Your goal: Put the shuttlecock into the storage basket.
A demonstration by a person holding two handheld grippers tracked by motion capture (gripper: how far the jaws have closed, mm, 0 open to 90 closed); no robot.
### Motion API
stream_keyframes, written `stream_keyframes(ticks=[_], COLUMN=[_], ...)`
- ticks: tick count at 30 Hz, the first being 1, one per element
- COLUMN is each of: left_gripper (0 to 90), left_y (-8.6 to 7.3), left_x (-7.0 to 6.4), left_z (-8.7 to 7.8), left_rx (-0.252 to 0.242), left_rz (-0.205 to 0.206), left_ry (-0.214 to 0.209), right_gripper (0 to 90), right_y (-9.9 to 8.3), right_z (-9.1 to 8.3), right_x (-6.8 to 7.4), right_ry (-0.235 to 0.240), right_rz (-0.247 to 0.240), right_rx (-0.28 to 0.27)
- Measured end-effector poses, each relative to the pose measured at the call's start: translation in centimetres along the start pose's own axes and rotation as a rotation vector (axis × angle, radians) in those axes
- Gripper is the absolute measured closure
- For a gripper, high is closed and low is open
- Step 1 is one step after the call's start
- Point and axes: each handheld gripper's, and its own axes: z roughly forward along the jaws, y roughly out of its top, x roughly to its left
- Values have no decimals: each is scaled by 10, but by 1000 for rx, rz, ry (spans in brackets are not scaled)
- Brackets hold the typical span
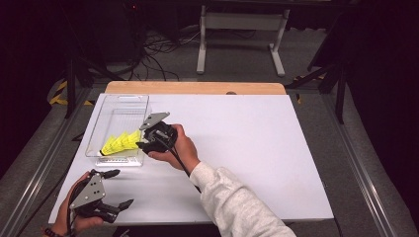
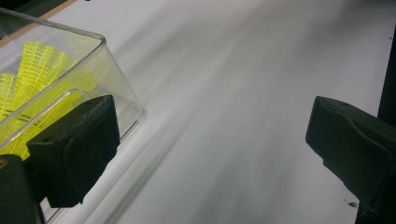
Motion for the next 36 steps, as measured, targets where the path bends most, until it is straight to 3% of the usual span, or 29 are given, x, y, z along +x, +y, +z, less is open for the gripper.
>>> stream_keyframes(ticks=[36], left_gripper=[38], left_y=[0], left_x=[0], left_z=[1], left_rx=[3], left_rz=[-4], left_ry=[4], right_gripper=[403], right_y=[-18], right_z=[-48], right_x=[-25], right_ry=[-128], right_rz=[-4], right_rx=[-56])
